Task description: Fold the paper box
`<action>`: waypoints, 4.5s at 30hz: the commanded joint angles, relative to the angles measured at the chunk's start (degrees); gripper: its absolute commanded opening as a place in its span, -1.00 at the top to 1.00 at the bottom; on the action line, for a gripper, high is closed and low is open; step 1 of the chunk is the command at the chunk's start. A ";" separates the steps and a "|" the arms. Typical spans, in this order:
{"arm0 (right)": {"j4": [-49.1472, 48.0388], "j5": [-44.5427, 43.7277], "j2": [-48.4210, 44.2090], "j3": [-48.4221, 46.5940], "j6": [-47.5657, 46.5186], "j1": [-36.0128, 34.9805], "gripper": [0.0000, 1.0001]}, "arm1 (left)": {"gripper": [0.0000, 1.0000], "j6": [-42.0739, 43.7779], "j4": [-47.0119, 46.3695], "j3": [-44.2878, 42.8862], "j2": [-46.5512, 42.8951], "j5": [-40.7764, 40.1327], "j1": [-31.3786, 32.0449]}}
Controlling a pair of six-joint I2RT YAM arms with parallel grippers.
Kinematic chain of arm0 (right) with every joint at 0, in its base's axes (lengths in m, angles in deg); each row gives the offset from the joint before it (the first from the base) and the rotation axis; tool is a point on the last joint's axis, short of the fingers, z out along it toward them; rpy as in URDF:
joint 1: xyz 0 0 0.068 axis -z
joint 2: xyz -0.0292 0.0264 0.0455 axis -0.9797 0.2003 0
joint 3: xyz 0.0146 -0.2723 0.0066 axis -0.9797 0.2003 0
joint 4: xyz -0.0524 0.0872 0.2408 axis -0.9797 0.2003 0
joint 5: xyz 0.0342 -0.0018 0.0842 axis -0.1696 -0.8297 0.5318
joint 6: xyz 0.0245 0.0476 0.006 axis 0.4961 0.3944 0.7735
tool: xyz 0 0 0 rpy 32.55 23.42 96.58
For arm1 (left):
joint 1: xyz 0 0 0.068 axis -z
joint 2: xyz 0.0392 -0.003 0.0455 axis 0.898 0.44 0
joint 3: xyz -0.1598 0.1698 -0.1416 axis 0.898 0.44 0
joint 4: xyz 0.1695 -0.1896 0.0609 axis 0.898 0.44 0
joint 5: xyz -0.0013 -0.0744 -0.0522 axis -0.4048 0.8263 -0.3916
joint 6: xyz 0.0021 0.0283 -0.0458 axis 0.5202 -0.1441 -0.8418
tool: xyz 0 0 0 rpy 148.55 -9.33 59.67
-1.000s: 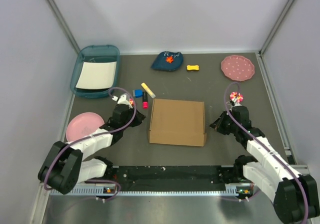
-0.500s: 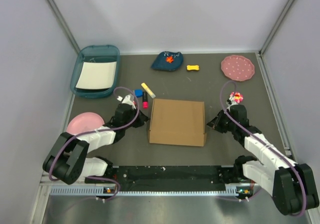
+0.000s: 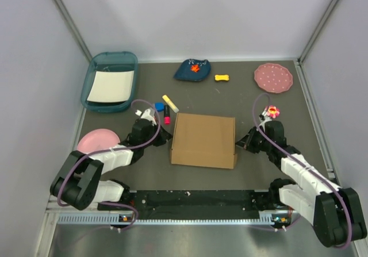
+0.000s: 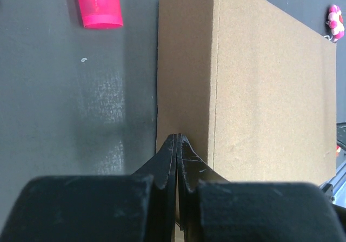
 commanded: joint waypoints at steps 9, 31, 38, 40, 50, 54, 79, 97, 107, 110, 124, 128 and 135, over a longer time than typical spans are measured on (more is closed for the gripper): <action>5.99 5.11 -9.69 -5.43 1.31 -0.08 1.00 | 1.00 -1.54 -1.71 0.49 -11.16 5.61 -0.03; 16.18 6.26 -13.82 -19.05 7.38 -0.16 1.00 | 1.00 -4.53 6.73 -1.45 -27.61 10.98 0.06; 15.75 3.71 -14.17 -13.87 5.53 -0.16 1.00 | 1.00 -4.00 4.19 1.36 -25.06 9.04 0.06; 15.57 2.92 -14.44 -12.12 5.09 0.01 1.00 | 1.00 -3.91 3.48 1.81 -23.74 8.60 0.06; 15.65 1.68 -12.15 -13.16 4.91 -0.08 1.00 | 1.00 -4.61 3.47 -1.71 -18.81 10.71 0.06; 17.93 1.86 -13.21 -15.53 5.79 -0.08 1.00 | 1.00 -4.70 6.81 -2.85 -21.79 10.62 0.06; 23.48 -1.48 -9.08 -18.96 5.27 -0.08 1.00 | 1.00 -6.20 9.72 -3.64 -18.29 13.52 0.06; 25.94 0.63 -7.85 -23.00 6.67 -0.08 0.98 | 1.00 -7.51 18.41 -10.06 -21.98 16.42 0.14; 28.31 0.80 -6.71 -25.64 6.67 0.01 0.91 | 1.00 -7.87 20.70 -10.85 -21.11 17.56 0.06; 28.14 0.45 -4.60 -25.99 6.32 -0.08 0.91 | 1.00 -7.95 19.83 -10.33 -19.44 17.48 0.06; 25.41 -0.69 6.82 -29.59 3.60 -0.08 0.86 | 0.99 -8.48 17.10 -13.48 -8.27 17.92 -0.12; 24.53 -0.25 9.99 -30.91 2.81 0.80 0.83 | 0.95 -8.04 17.63 -15.94 -5.99 17.91 -0.47; 24.18 -0.86 13.42 -32.58 0.70 3.52 0.76 | 0.90 -5.59 20.08 -19.46 -2.82 16.77 -1.88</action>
